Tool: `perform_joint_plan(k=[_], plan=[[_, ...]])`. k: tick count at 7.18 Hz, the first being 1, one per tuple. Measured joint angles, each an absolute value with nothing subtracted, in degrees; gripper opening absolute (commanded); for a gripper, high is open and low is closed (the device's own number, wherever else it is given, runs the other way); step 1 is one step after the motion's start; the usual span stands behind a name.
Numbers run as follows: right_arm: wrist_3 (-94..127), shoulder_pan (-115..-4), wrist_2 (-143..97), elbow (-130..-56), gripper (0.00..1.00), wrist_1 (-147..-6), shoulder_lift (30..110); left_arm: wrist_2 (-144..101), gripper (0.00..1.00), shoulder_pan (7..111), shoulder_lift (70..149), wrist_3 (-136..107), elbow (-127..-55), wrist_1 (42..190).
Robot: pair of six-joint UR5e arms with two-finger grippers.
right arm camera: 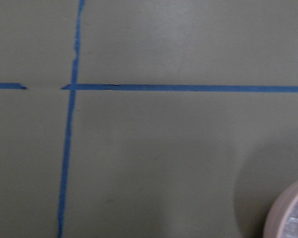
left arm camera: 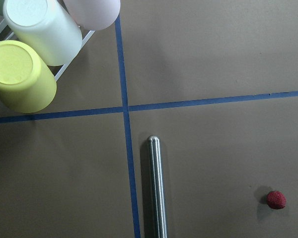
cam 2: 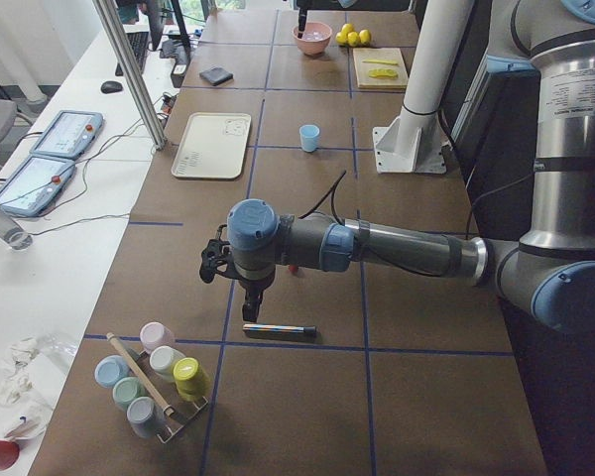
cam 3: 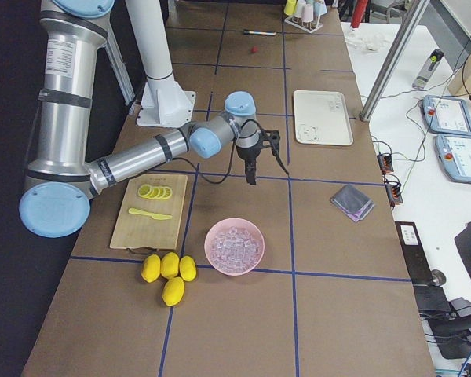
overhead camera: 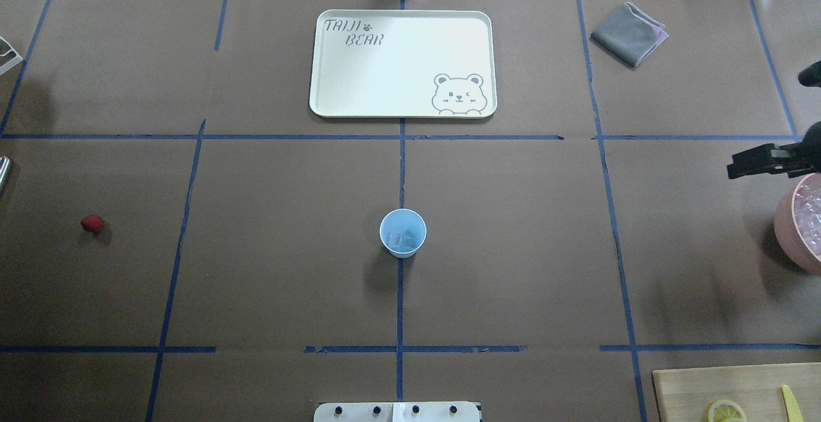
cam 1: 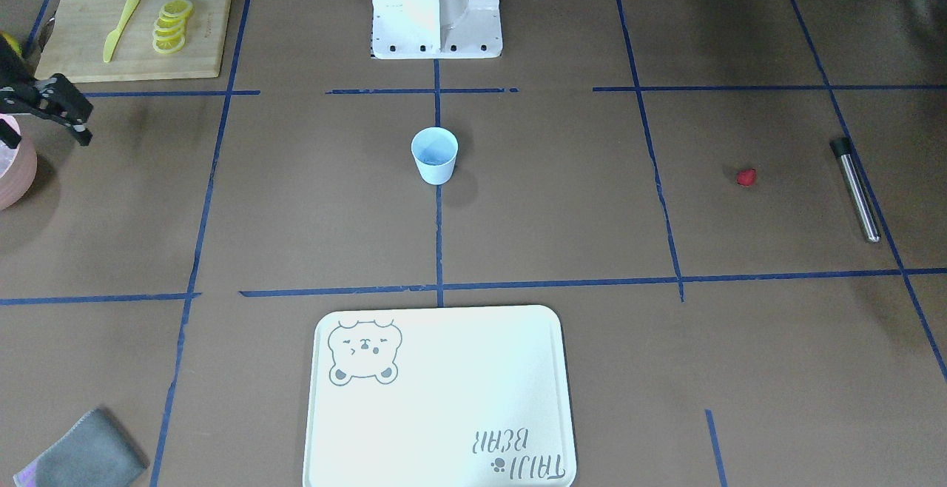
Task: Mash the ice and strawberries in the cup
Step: 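Move the right gripper back to the pink bowl of ice, then lower the right gripper into the bowl toward another ice cube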
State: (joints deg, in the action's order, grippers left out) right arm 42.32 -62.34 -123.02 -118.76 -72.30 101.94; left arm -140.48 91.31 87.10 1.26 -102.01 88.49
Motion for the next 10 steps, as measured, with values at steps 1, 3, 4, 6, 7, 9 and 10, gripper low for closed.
perform_joint_plan(k=[1, 3, 4, 6, 7, 9, 10], plan=[[40.67, -65.31, -125.96, -115.27, 0.99, -67.30, 105.02, -140.47, 1.00, 91.32, 87.07, 0.74, -102.55, 88.48], [39.68, -67.41, -128.52, -109.45, 0.99, -63.59, 106.72, -140.45, 1.00, 91.32, 87.03, 0.03, -103.38, 88.43], [39.57, -67.59, -128.81, -107.89, 0.99, -63.40, 107.26, -140.45, 1.00, 91.32, 87.02, -0.05, -103.48, 88.42], [39.43, -67.66, -128.64, -106.33, 0.99, -63.43, 108.73, -140.45, 1.00, 91.32, 87.01, -0.08, -103.53, 88.42], [39.20, -67.67, -128.45, -105.52, 0.99, -63.45, 109.12, -140.45, 1.00, 91.32, 87.01, -0.09, -103.53, 88.42], [38.64, -67.62, -128.14, -103.69, 0.99, -63.46, 109.23, -140.45, 1.00, 91.32, 87.01, -0.09, -103.58, 88.47], [38.55, -67.61, -128.04, -103.09, 0.98, -63.46, 109.22, -140.45, 1.00, 91.32, 87.02, -0.09, -103.56, 88.48]])
